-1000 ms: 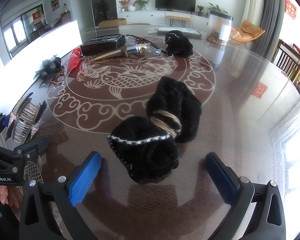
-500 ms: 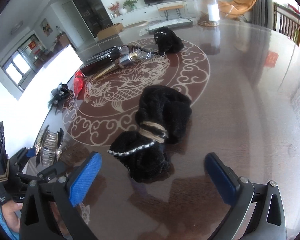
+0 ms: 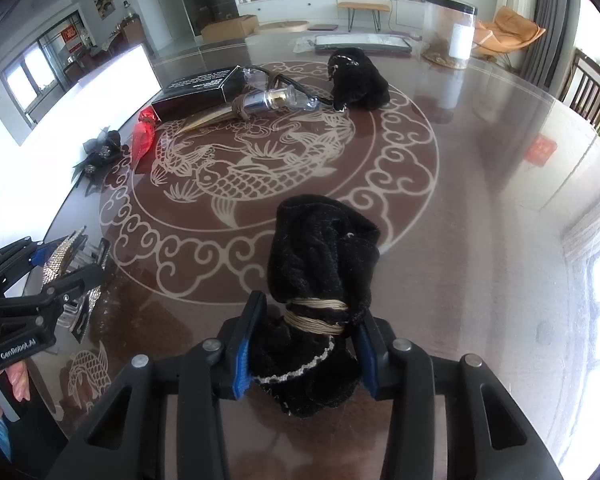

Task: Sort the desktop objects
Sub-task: 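Carry the bow clip and scrunchie into the white bin and open both tools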

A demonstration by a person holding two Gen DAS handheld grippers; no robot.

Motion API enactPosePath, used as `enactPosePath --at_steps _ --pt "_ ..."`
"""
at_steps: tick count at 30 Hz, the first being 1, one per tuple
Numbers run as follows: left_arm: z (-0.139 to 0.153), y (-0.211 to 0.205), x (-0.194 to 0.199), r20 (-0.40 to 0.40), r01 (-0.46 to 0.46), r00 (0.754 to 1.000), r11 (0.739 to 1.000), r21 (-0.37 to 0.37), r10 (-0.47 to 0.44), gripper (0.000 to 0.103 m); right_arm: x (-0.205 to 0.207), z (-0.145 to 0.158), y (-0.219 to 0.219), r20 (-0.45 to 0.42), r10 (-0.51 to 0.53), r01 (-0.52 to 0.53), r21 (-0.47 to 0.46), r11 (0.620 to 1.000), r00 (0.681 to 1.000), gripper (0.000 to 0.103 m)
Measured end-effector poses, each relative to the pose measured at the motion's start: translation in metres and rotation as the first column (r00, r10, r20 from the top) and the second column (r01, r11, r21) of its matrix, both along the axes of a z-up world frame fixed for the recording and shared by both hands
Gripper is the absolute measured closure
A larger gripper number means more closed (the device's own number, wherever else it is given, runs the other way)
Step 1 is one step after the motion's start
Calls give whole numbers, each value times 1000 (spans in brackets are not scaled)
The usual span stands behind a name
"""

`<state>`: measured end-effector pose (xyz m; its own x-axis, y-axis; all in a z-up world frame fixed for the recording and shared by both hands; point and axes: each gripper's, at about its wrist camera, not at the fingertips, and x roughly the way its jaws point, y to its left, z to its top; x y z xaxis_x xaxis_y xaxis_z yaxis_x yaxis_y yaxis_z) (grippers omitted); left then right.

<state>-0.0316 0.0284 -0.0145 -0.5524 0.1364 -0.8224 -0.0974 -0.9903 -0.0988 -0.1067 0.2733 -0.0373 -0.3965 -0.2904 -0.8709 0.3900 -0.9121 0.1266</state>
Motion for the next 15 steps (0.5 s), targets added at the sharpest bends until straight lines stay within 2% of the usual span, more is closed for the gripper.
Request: enactPosePath --at_steps 3,7,10,15 --pt "5 -12 15 -27 -35 999 998 45 37 51 14 6 12 -11 2 -2 -10 1000 1000 62" --pt "23 -32 33 -56 -105 992 988 114 112 51 24 9 12 21 34 -33 -59 998 999 62" --pt "56 -49 44 -105 -147 980 974 170 166 51 25 28 -10 -8 83 -84 -87 993 997 62" --pt "128 -102 65 -204 -220 945 960 176 254 51 22 81 -86 -101 227 -240 -139 961 969 62"
